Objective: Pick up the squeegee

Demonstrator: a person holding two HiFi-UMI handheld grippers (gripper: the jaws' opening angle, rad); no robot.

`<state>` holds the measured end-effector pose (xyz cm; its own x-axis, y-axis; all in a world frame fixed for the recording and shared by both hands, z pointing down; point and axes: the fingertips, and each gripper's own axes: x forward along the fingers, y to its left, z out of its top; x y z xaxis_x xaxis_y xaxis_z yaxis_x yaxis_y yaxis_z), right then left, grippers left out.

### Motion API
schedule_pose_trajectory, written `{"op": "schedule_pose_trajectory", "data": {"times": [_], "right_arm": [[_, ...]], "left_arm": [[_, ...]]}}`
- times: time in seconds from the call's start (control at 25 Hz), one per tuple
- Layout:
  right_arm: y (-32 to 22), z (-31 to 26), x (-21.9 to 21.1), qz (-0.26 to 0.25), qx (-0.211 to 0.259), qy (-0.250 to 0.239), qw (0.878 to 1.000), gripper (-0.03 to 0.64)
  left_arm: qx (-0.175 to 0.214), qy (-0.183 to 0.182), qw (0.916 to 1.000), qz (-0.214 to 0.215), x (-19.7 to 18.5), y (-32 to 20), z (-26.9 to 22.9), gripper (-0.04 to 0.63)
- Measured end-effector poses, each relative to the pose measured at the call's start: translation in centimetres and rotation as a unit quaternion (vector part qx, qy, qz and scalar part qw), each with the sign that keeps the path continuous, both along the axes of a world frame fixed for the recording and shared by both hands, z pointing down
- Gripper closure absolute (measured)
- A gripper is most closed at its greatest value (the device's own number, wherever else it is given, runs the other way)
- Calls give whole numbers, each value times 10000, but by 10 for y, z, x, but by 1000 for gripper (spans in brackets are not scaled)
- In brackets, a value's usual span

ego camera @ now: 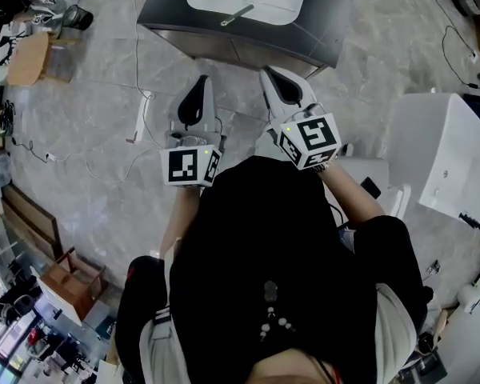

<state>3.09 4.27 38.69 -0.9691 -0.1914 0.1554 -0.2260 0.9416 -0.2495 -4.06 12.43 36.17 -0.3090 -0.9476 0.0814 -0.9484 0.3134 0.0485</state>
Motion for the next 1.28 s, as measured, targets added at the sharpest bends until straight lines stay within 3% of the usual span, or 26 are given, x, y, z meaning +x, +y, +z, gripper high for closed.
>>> {"op": "schedule_pose_trajectory", "data": {"times": [0.28,0.76,1.28], "right_arm": [[-42,0,-4,-59,63,3,10000,615],[-61,-9,-11,-169,229,-2,9996,615],[-127,-1,-5,739,274,189,9967,615]], "left_arm": [[102,-22,9999,-129,-2,-36,2,594],[132,24,9995,-293,-21,-55,6,594],[1,10,9985,542,-49,-127,21,594]]}}
